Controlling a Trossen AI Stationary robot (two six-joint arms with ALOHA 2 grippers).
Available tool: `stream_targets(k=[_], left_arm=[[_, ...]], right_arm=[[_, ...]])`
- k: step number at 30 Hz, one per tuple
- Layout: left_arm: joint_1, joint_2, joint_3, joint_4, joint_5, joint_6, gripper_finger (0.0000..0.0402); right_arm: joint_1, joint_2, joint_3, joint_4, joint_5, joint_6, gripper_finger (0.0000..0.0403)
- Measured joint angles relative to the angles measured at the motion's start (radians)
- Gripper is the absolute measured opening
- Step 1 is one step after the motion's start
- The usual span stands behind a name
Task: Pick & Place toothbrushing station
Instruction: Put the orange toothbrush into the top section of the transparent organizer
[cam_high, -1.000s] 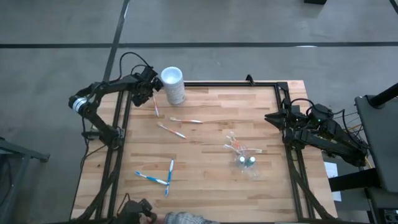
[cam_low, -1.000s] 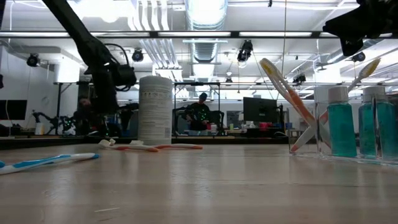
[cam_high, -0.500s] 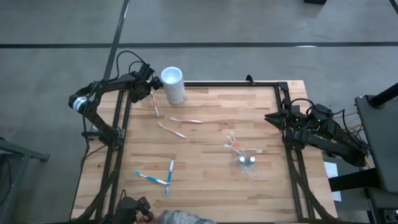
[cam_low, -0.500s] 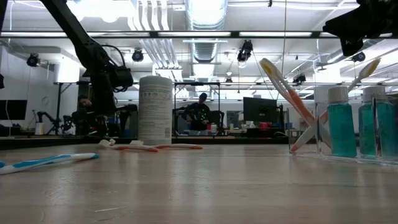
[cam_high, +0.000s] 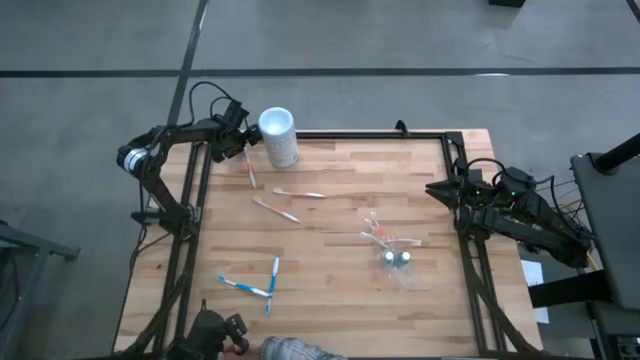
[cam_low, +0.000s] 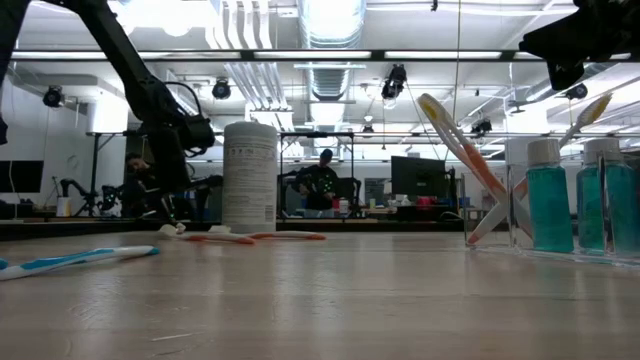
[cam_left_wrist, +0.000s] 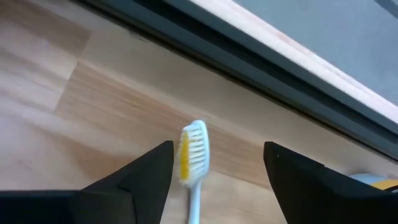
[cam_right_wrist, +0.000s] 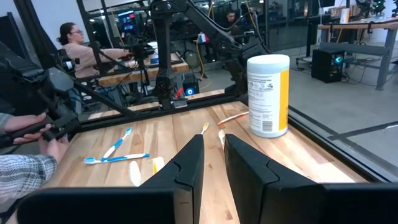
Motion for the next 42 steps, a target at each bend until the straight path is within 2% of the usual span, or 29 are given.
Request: stream_targets(k=[11,22,31,42], left_arm=[[0.004,-0.005,-0.001,-0.035,0.062,-0.031,0.0227],[-0.068,-0.052,-0.006,-0.245,0.205,-0.125,0.0225],[-0.214,-0.055,-0.011,-0.27,0.146,-0.264,0.0225],[-0.305,-0.058,-0.021,-0.304,0.116,-0.356,0.0225]], right_arm=[[0.0,0.0,0.0,0.0,0.0,0.0,0.0061],[0.0,0.0,0.0,0.0,0.0,0.0,0.0061],[0.0,0.0,0.0,0.0,0.0,0.0,0.0061],[0.0,0.0,0.0,0.0,0.0,0.0,0.0061]])
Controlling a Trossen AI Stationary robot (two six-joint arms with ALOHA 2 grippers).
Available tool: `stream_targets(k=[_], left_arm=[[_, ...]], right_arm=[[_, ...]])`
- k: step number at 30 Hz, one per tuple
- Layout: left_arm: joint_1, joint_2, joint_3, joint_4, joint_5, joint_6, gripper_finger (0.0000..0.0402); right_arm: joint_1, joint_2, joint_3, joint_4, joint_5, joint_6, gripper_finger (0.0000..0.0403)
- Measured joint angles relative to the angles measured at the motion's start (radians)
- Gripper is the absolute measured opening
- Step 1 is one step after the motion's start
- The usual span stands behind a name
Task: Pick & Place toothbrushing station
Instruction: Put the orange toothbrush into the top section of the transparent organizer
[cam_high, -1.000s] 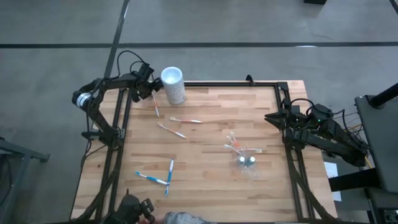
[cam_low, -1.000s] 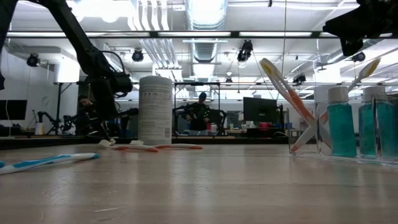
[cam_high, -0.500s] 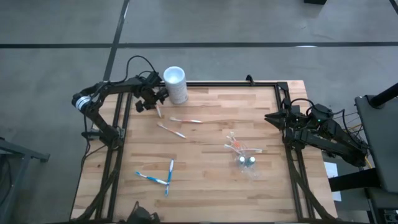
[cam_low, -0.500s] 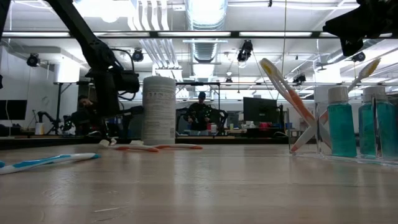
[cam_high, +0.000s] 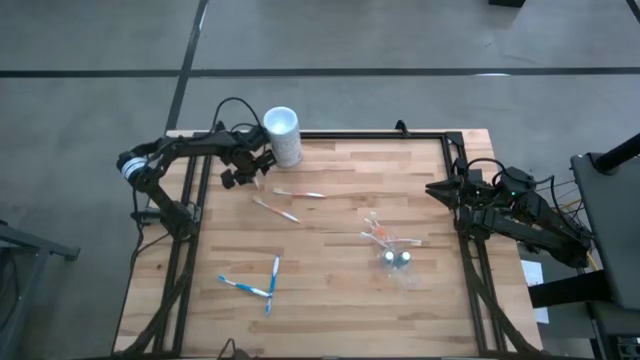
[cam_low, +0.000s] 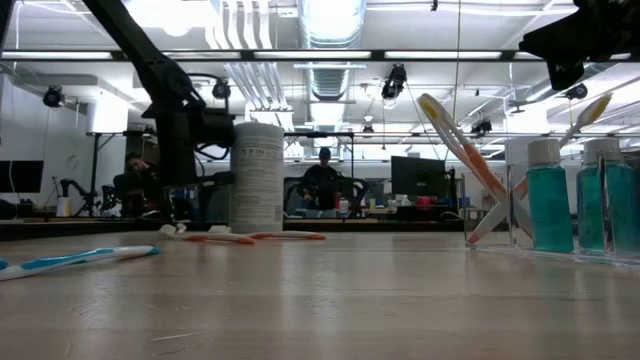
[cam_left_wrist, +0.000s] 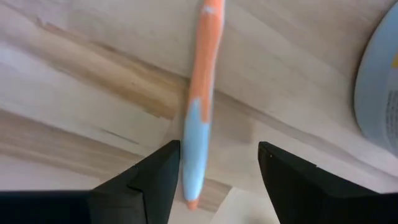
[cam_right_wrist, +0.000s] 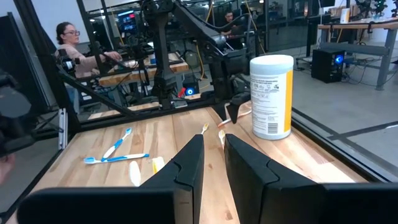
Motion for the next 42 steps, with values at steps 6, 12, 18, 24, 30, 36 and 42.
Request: stream_targets(k=[6,12,18,24,30,36,42], left_arm=[[-0.009,0.001,0.0,-0.038,-0.002,-0.036,0.0223],[-0.014,0.001,-0.01,-0.063,-0.002,-0.054,0.0199],[-0.015,0.0,-0.017,-0.063,-0.005,-0.051,0.0162],[-0.017,0.001,-0.018,-0.056,-0.008,-0.049,0.0142],[-0.023,0.002,-0.019,-0.053,-0.013,-0.045,0.0107],[-0.024,0.002,-0.02,-0.061,-0.013,-0.026,0.0061],[-0.027,0.002,-0.019,-0.031,0.013,-0.026,0.0019]], right_arm=[[0.0,0.0,0.0,0.0,0.0,0.0,0.0061],[0.0,0.0,0.0,0.0,0.0,0.0,0.0061],[0.0,0.0,0.0,0.0,0.0,0.0,0.0061],[0.0,0.0,0.0,0.0,0.0,0.0,0.0061],[0.0,0.0,0.0,0.0,0.0,0.0,0.0061],[0.0,0.0,0.0,0.0,0.0,0.0,0.0061],[0.0,0.0,0.0,0.0,0.0,0.0,0.0061]])
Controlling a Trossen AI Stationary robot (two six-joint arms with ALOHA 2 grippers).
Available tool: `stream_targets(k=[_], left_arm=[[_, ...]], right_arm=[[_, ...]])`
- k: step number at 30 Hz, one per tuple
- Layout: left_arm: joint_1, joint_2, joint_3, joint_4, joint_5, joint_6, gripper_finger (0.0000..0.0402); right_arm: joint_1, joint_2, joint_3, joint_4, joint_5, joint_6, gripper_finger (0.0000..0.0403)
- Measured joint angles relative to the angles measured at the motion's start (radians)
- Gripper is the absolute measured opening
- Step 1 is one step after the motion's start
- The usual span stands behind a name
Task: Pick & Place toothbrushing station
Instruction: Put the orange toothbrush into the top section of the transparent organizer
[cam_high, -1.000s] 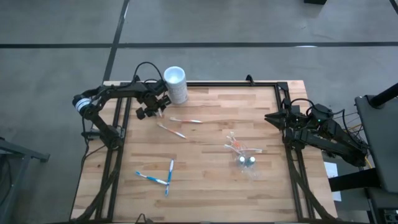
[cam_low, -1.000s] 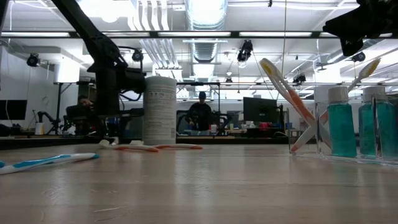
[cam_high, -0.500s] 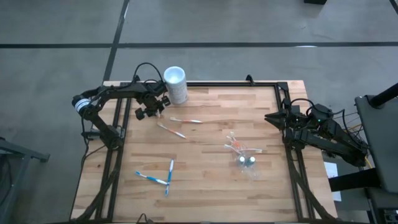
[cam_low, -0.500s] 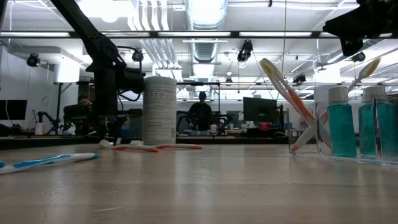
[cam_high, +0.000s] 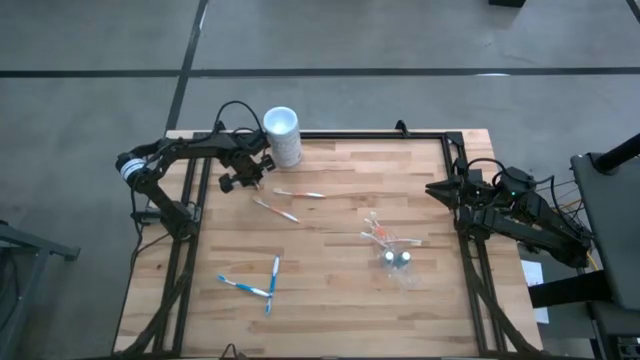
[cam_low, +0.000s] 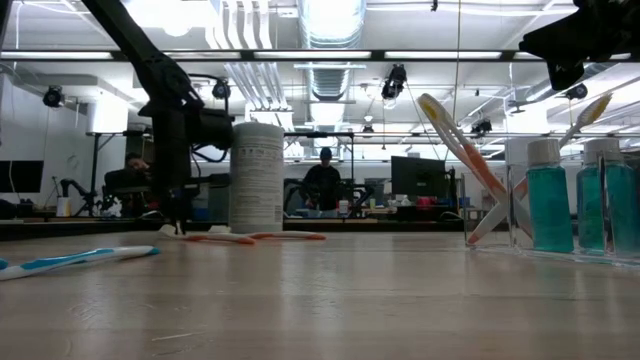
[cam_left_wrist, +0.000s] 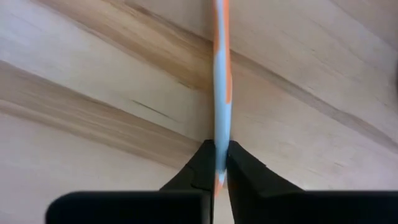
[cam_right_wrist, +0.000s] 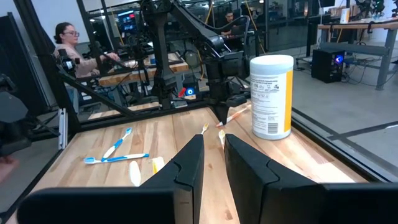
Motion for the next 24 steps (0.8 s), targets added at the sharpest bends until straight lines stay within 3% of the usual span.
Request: stream_targets(k=[13,19,24], left_arm=[[-0.012,-0.009,0.013,0.0,-0.024,0.008,0.0022],[-0.022,-0.072,0.016,0.001,-0.114,0.009,0.0024],[-0.041,-0.174,0.016,-0.016,-0.248,0.011,0.0025]], right_arm=[[0.0,0.0,0.0,0.0,0.0,0.0,0.0061],[0.0,0.0,0.0,0.0,0.0,0.0,0.0061],[0.0,0.0,0.0,0.0,0.0,0.0,0.0061]])
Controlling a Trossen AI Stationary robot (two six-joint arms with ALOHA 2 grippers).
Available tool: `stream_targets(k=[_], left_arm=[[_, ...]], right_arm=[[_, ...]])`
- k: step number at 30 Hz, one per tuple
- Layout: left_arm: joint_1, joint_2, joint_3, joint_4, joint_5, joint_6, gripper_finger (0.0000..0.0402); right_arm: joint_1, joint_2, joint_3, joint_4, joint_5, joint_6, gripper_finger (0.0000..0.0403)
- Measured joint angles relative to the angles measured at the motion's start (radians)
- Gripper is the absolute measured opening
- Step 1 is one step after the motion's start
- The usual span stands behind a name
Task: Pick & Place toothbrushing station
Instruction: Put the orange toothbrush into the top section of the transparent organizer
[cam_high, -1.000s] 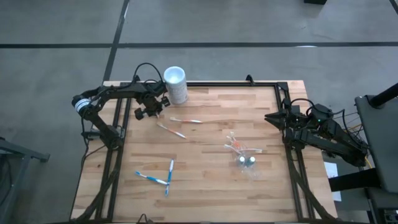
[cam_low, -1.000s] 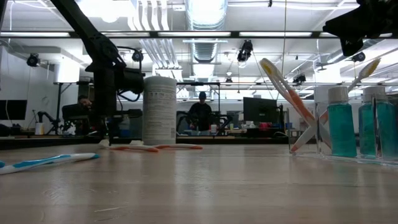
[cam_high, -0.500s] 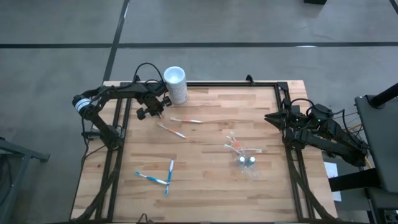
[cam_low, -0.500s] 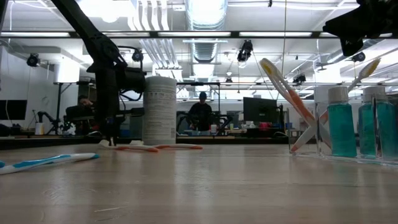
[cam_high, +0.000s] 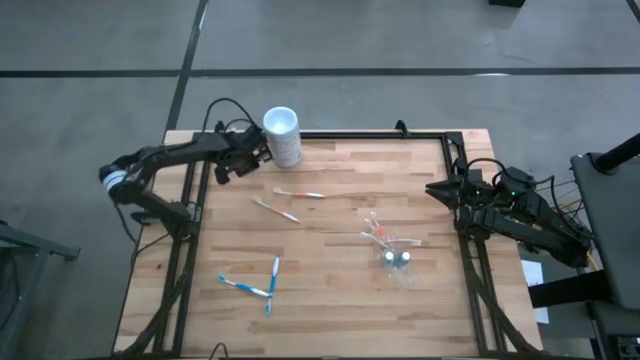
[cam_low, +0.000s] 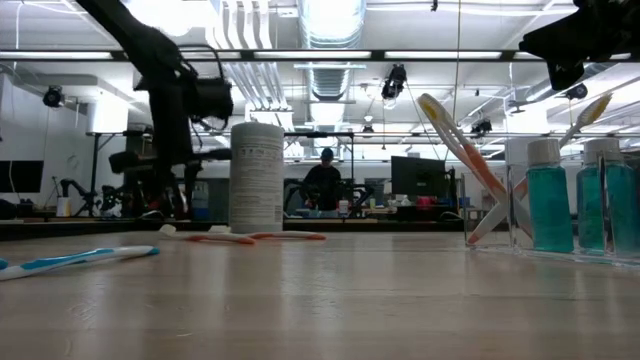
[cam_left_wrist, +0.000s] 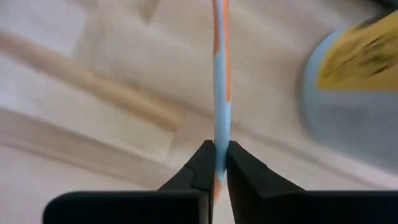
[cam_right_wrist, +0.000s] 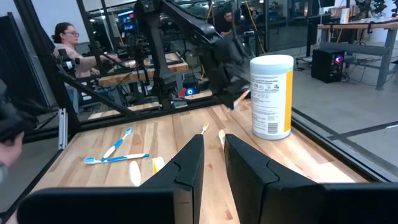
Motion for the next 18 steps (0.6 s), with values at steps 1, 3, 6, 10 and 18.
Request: stream_targets(k=[1,3,6,10,18], left_arm=[[-0.004,-0.023,0.0,-0.003,-0.031,0.006,0.0025],[-0.016,-0.072,0.0,-0.007,-0.095,0.03,0.0024],[-0.037,-0.148,0.001,0.0,-0.169,0.075,0.0027],[-0.079,-0.241,0.001,0.052,-0.26,0.176,0.0026],[-0.181,-0.355,0.002,0.306,-0.37,0.534,0.0026]], right_arm=[[0.0,0.0,0.0,0.0,0.0,0.0,0.0061],[0.0,0.0,0.0,0.0,0.0,0.0,0.0061],[0.0,0.0,0.0,0.0,0.0,0.0,0.0061],[0.0,0.0,0.0,0.0,0.0,0.0,0.0061],[0.0,0.0,0.0,0.0,0.0,0.0,0.0061]])
